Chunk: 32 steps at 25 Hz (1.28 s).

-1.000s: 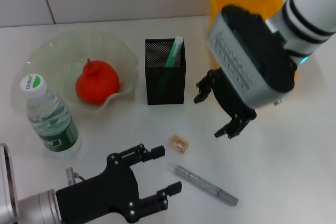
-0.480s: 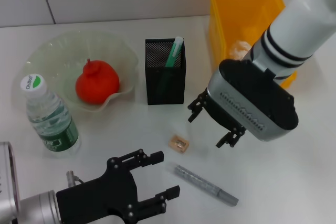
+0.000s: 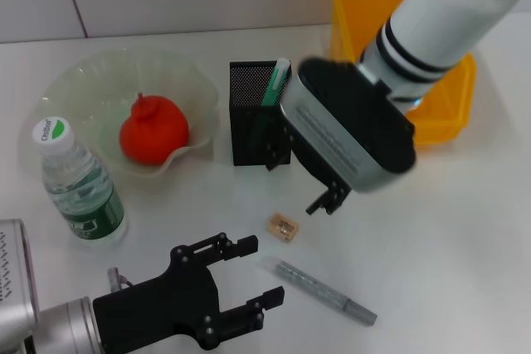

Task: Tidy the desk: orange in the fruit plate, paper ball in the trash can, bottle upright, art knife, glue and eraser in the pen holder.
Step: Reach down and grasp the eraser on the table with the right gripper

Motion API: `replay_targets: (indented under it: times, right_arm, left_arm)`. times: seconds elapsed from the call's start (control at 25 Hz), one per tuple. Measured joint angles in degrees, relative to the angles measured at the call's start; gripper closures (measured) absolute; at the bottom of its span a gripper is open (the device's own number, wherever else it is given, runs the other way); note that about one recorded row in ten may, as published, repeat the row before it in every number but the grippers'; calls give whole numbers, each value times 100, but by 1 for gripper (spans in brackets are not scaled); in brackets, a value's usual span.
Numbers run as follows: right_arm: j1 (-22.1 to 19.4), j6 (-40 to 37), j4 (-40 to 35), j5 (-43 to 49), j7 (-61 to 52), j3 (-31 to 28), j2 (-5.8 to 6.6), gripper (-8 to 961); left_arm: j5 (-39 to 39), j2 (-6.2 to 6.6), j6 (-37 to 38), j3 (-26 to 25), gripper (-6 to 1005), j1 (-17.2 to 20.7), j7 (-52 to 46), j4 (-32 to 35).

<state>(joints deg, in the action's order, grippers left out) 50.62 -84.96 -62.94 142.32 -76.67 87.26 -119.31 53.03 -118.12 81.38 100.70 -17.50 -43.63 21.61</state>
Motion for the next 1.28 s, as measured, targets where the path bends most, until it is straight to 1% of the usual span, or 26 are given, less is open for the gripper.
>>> replay_targets:
  times: [0.12,0.16,0.2,0.24,0.28,0.32,0.36,0.4,0.44,0.48,0.52,0.56,0.6,0.64,0.68,0.72,0.8,0.88,0.92,1.0,1.04,1.2,1.28]
  right_arm:
    - [137,-310,-183,54,-992,-133,10,175]
    - [137,-310,-183,54,-992,-133,10,176]
    - [260,-563,-227,54,-1791,-251,10,176]
    - [260,-563,-227,54,-1791,-251,10,176]
    - [392,-733,-260,45,-2889,-323,4,176]
    - [392,-733,-260,45,-2889,-323,4,176]
    - [447,-769,-279,54,-3460,-330,-1,176]
    - [517,-786,-381,157,-4508,-248,-5,176]
    - [517,-786,-381,157,-4508,-248,-5,176]
    - [529,-831,-518,334,-5328,-80,-14,176]
    - [529,-831,-518,334,-5328,-80,-14,176]
    - [526,-861,-574,409,-5628,3,-18,176]
    - [521,-959,-621,478,-6175,138,-25,176]
    - [521,-959,-621,478,-6175,138,-25,176]
    - [524,-1039,-570,450,-6558,193,-32,176]
    - [524,-1039,-570,450,-6558,193,-32,176]
    - [551,-1032,-348,279,-6938,247,-39,177]
    - [564,-1012,-253,189,-7034,262,-40,177]
    - [580,-932,-65,68,-7210,304,-44,177]
    - [580,-813,49,35,-7354,420,-47,177]
    - [580,-813,49,35,-7354,420,-47,177]
    - [538,-457,198,53,-7649,743,-48,177]
    - [537,-378,242,62,-7697,774,-49,177]
  left_arm:
    - [6,9,-16,17,298,5,51,-4]
    - [6,9,-16,17,298,5,51,-4]
    - [9,13,-16,42,298,5,59,-7]
    - [9,13,-16,42,299,5,59,-7]
    - [26,15,-14,58,299,13,64,-7]
    - [26,15,-14,58,299,13,64,-7]
    - [61,14,-14,55,299,17,66,-8]
    - [145,12,-15,41,299,24,68,-8]
    - [205,10,-14,28,299,29,69,-6]
    - [274,7,-6,15,299,43,81,14]
    - [274,7,-6,15,299,43,81,14]
    - [289,8,2,14,299,58,117,23]
    - [297,16,20,13,299,99,241,24]
    - [297,16,20,13,299,99,241,24]
    - [302,30,29,16,299,115,316,18]
    - [310,46,35,30,298,123,341,15]
    - [409,97,61,52,298,114,318,7]
    - [458,103,69,43,300,108,308,6]
    - [531,114,75,25,302,99,303,5]
    - [551,125,77,39,304,92,302,15]
    - [551,125,77,39,304,92,302,15]
    - [697,136,80,20,304,70,300,45]
    - [735,136,85,17,304,44,299,48]
